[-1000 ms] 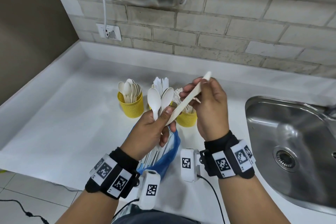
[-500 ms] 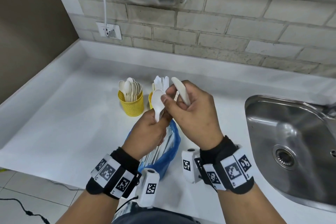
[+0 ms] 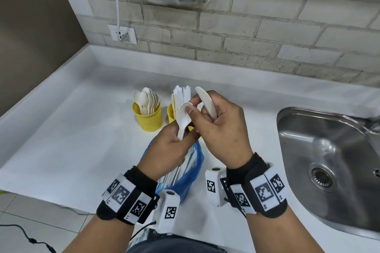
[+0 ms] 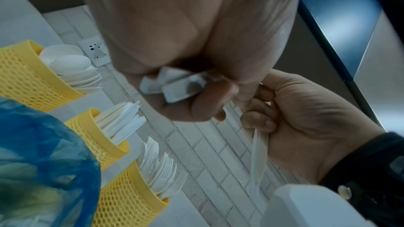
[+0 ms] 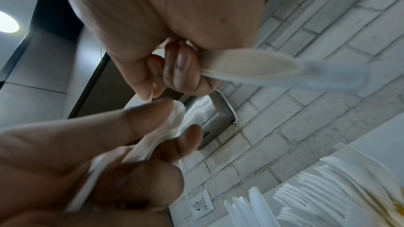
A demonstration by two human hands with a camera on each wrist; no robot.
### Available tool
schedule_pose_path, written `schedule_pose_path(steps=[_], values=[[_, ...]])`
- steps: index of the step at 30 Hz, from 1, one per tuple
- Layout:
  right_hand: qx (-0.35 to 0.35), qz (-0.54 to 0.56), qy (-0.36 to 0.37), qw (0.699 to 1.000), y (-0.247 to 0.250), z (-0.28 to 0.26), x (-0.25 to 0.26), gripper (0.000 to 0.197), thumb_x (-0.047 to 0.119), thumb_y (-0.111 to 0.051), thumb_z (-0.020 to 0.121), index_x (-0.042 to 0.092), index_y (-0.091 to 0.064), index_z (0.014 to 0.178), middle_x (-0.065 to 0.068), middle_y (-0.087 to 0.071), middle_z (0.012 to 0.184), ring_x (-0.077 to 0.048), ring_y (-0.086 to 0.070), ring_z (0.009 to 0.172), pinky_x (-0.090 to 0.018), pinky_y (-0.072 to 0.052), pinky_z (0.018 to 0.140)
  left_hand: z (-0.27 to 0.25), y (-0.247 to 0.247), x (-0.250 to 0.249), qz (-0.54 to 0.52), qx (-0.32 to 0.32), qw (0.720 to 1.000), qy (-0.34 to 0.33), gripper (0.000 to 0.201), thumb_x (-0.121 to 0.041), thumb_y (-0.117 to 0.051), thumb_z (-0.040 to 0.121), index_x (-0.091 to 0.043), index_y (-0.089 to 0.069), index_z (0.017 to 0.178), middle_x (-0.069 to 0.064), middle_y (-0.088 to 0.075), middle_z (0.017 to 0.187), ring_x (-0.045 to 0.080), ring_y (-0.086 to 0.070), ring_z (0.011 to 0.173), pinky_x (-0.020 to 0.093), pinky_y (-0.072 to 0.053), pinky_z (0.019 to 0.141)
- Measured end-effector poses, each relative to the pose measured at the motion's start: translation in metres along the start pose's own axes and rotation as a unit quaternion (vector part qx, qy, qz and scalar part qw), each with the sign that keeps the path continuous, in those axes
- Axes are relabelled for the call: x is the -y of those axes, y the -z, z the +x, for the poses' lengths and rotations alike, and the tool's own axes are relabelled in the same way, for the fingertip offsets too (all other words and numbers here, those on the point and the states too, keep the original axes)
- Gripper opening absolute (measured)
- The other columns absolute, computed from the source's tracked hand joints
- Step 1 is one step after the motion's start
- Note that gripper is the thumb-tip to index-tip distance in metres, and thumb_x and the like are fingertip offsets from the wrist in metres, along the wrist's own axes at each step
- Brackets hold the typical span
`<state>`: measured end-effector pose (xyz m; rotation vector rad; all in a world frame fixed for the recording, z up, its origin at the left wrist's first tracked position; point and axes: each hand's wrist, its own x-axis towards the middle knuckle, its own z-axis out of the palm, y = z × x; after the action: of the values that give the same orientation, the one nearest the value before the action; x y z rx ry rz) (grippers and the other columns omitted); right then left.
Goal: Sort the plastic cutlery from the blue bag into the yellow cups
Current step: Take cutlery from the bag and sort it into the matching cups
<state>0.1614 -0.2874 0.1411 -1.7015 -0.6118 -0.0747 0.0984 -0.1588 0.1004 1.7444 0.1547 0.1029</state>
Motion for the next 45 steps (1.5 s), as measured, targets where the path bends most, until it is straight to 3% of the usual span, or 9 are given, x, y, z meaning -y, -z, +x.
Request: schedule_pose_path(steps=[4,9,13,23,30,35,39,43,45], values=[[-0.028,0.014,-0.006,0.999,0.003,0.001,-0.002,0.007,0.016,-0.073,0.094,0.02,-0.068,0.091,-0.02,-0.048,0.059,-0.036,-0.051,0.057,-0.046,-0.053,0.062,-0.002,0.001,-0.002,-0.092,0.02,0.995,0.009,0.013,-0.053,-0.063,0.095,-0.04,-0.063,0.096,-0.004,-0.045,0.057,0.012,-0.039,0.044,0.027,-0.035,0.044],[-0.018,0.011,-0.032,0.999,0.006,0.005,-0.012,0.009,0.016,-0.073,0.093,0.02,-0.065,0.092,-0.001,-0.051,0.059,-0.023,-0.051,0.057,-0.04,-0.054,0.063,0.0,0.0,-0.001,-0.16,0.042,0.986,0.027,0.063,-0.066,-0.039,0.101,-0.006,-0.048,0.087,0.003,-0.038,0.05,0.015,-0.029,0.038,0.026,-0.024,0.043],[-0.015,0.048,-0.046,0.998,0.005,0.005,-0.015,0.011,0.011,-0.073,0.093,0.016,-0.065,0.1,-0.001,-0.065,0.076,-0.012,-0.06,0.065,-0.028,-0.055,0.066,-0.001,-0.002,-0.006,-0.101,0.024,0.994,0.039,0.062,-0.063,-0.031,0.103,-0.011,-0.055,0.081,0.012,-0.035,0.048,0.019,-0.029,0.038,0.023,-0.028,0.042],[0.002,0.055,-0.048,0.997,0.005,0.005,-0.024,0.005,0.021,-0.071,0.097,0.017,-0.073,0.099,-0.001,-0.076,0.087,-0.025,-0.073,0.082,-0.056,-0.06,0.078,-0.001,0.0,-0.009,-0.101,0.037,0.994,0.013,0.052,-0.046,-0.035,0.105,-0.007,-0.053,0.076,-0.002,-0.05,0.048,0.011,-0.038,0.035,0.022,-0.033,0.039],[-0.011,-0.028,-0.005,1.0,0.006,0.005,-0.025,0.007,0.024,-0.07,0.095,0.018,-0.072,0.097,0.003,-0.073,0.083,-0.02,-0.07,0.078,-0.046,-0.059,0.073,0.005,0.01,0.003,-0.023,0.025,0.998,-0.044,0.043,-0.04,-0.054,0.103,-0.003,-0.063,0.083,0.02,-0.053,0.074,0.017,-0.049,0.069,0.031,-0.045,0.069],[-0.009,-0.11,0.072,0.991,0.007,0.007,-0.02,0.015,0.023,-0.069,0.095,0.01,-0.074,0.099,-0.001,-0.071,0.086,-0.016,-0.066,0.082,-0.038,-0.053,0.075,0.006,0.028,0.004,0.028,0.043,0.995,-0.083,0.033,-0.037,-0.077,0.09,-0.008,-0.068,0.079,0.012,-0.057,0.07,0.016,-0.054,0.069,0.031,-0.047,0.069],[0.019,-0.119,0.102,0.987,0.002,0.008,-0.018,0.008,0.019,-0.072,0.095,0.011,-0.074,0.095,0.008,-0.065,0.08,-0.009,-0.062,0.077,-0.025,-0.048,0.07,0.011,0.04,0.01,0.026,0.047,0.997,-0.058,0.054,-0.052,-0.082,0.076,0.0,-0.073,0.085,0.023,-0.068,0.078,0.039,-0.064,0.074,0.051,-0.057,0.075],[0.023,-0.052,0.037,0.998,-0.007,0.008,-0.016,0.012,0.021,-0.074,0.094,0.012,-0.069,0.1,0.027,-0.055,0.063,-0.002,-0.055,0.059,-0.011,-0.039,0.062,0.012,0.055,0.013,0.038,0.04,0.997,-0.062,0.046,-0.052,-0.081,0.078,-0.007,-0.08,0.091,0.016,-0.076,0.082,0.043,-0.068,0.08,0.06,-0.058,0.08],[0.013,0.001,0.005,1.0,-0.01,0.01,-0.013,0.017,0.027,-0.069,0.096,0.012,-0.064,0.104,0.022,-0.058,0.064,-0.003,-0.055,0.058,-0.016,-0.043,0.06,0.014,0.063,0.015,0.043,0.021,0.997,-0.064,0.05,-0.054,-0.082,0.077,-0.006,-0.08,0.091,0.018,-0.076,0.084,0.044,-0.069,0.082,0.06,-0.058,0.08]])
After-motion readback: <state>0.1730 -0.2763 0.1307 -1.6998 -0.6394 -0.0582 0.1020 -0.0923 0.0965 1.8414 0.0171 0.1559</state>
